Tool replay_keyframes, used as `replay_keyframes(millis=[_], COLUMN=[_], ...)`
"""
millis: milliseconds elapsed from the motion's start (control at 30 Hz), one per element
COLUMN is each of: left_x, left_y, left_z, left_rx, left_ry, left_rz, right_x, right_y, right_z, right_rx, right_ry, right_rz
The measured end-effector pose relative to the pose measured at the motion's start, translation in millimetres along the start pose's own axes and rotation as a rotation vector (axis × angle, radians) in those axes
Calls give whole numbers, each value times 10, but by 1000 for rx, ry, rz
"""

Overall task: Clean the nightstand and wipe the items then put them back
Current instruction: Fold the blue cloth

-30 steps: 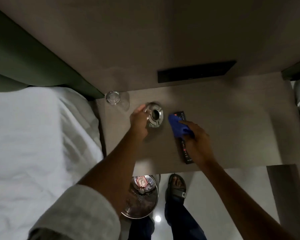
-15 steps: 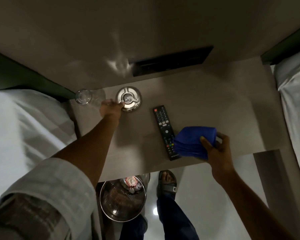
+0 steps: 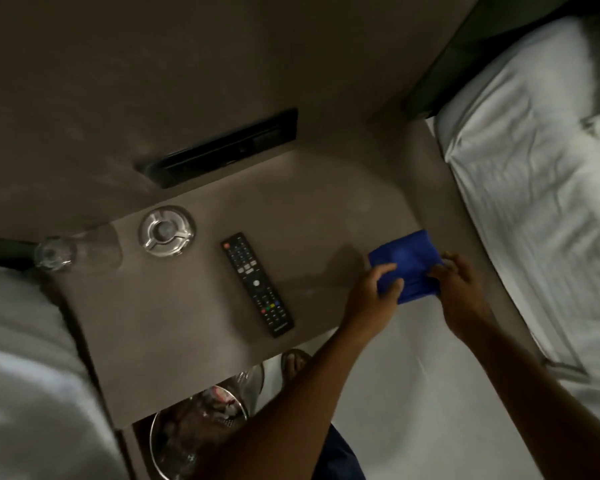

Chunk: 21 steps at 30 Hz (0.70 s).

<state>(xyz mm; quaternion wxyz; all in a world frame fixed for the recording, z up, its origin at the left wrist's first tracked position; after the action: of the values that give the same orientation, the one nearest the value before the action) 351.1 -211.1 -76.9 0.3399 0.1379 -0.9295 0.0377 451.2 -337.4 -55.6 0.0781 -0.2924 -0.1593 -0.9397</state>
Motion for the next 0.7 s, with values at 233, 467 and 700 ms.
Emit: replay_keyframes(millis=[233,467,700], left_x=[-515,-421,409], left_y=[-697,-532,610], left_z=[-153,97,285], left_rx=[-367,-856,-863], left_ry=[-90,-172,-296], left_rz=[183,294,-406], right_x=[-619,-719,171], right_y=[576,400,-440], right_z=[123,-37,-10], right_rx=[623,1014,999], right_ry=[223,349,635], right_rz=[-158,-22,-100])
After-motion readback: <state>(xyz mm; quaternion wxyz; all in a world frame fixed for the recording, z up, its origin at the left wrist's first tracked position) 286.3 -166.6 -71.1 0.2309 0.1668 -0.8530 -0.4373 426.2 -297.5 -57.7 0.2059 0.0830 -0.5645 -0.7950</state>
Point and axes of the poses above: each hand's wrist, its own x-axis away from the middle knuckle, its own y-axis out of the back of the hand, z = x × y, the point moved 7 cm from there along -x, towards the middle knuckle
